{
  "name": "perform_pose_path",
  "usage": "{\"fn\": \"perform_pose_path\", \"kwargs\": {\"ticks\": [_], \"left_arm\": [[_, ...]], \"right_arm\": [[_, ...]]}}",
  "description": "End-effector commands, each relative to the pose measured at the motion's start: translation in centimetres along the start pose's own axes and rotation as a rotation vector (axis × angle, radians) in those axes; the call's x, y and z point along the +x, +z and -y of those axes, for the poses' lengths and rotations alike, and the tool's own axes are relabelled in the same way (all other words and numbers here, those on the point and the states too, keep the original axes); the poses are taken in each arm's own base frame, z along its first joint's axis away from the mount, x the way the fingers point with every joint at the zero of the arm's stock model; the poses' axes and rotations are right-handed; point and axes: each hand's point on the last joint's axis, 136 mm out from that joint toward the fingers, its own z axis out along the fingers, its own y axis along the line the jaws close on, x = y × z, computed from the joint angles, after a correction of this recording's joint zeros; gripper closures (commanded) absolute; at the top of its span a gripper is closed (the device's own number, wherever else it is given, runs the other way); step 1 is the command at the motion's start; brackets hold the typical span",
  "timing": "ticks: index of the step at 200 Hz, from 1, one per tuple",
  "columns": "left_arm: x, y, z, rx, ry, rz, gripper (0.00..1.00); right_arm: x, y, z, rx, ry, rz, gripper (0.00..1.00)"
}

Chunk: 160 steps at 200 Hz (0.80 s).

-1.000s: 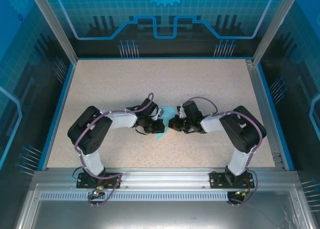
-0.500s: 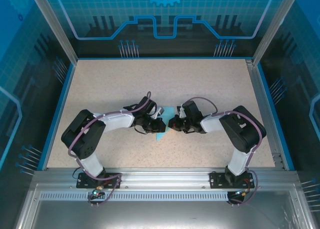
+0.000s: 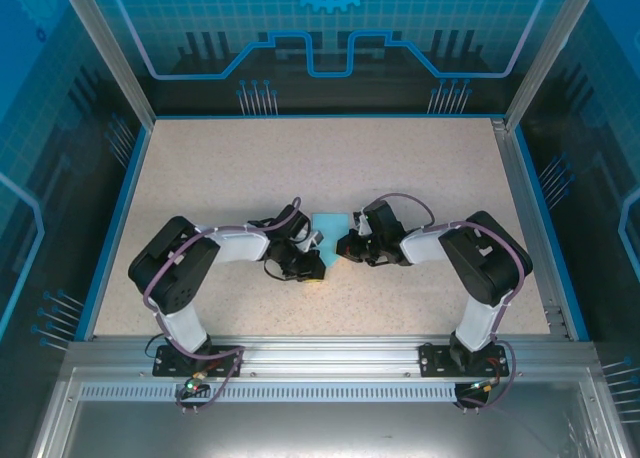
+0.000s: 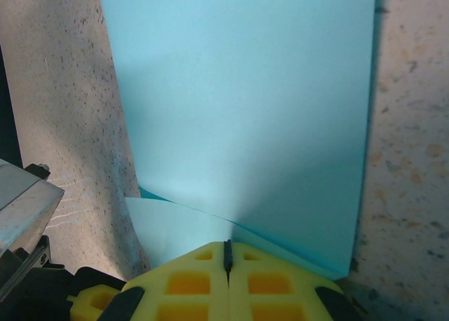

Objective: Fold a paper plane with a square sheet of paper (pick it up from the middle)
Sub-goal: Third fold the triangle at the center of the table.

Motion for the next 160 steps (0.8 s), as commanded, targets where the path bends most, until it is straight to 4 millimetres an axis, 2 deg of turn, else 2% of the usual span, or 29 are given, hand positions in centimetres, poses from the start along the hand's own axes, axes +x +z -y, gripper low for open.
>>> {"fn": "perform_pose_path", "kwargs": {"ticks": [1,30,45,80,112,135,160], "left_arm": [[2.8,0.0,-1.7,-0.040,-0.027,-0.072,0.87],[3.4,-0.5,-2.2,-0.057,-0.040,-0.062,0.87],[3.1,-1.1,-1.7,-0.042,-0.031,-0.033,0.87],[1.0,-2.4,0.4,0.013,0.004,0.052,0.85],[-1.6,-2.4,1.8,0.050,0.007,0.095,0.84],[-2.7,-1.7,1.6,0.042,-0.007,0.101,0.83],[-2.5,-0.7,-0.3,-0.027,-0.039,0.088,0.85]], "right_arm": [[1.4,0.3,3.2,0.135,0.024,-0.026,1.00],[1.4,0.3,3.2,0.134,0.024,-0.027,1.00],[1.5,0.4,3.2,0.132,0.023,-0.032,1.00],[1.4,0.3,3.2,0.136,0.025,-0.028,1.00],[1.5,0.5,3.3,0.137,0.032,-0.032,1.00],[1.5,0.5,3.1,0.137,0.030,-0.034,1.00],[1.4,0.4,2.9,0.133,0.027,-0.028,1.00]]}}
